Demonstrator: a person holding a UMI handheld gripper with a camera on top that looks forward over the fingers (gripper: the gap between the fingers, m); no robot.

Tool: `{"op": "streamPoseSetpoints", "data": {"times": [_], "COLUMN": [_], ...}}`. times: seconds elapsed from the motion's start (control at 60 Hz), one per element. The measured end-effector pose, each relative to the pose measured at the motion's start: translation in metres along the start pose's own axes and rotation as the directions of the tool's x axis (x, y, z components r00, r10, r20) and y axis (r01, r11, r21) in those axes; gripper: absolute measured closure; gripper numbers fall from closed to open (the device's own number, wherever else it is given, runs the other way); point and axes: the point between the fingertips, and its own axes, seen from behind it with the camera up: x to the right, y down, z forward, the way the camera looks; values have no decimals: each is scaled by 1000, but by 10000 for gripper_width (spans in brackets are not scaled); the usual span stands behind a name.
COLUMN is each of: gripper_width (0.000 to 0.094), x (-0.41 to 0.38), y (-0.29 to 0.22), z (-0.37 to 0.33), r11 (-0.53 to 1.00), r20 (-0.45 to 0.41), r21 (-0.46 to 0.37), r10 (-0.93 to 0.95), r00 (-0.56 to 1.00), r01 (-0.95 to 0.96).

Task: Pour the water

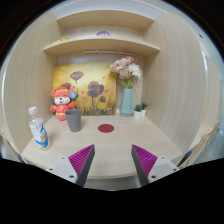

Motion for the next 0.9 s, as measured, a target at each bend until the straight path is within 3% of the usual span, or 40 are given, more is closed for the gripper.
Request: {"op": "streamPoseSetpoints", "data": {"times": [0.517, 0.9], "gripper_width": [178, 178], "x": [-247, -325], "y": [30, 0], "z": [7, 63], "r11": [997, 996], "r20": [357, 367], "r21": [10, 35], "r10": [-70, -88], "r00": [932, 926], "r01": [71, 81]}}
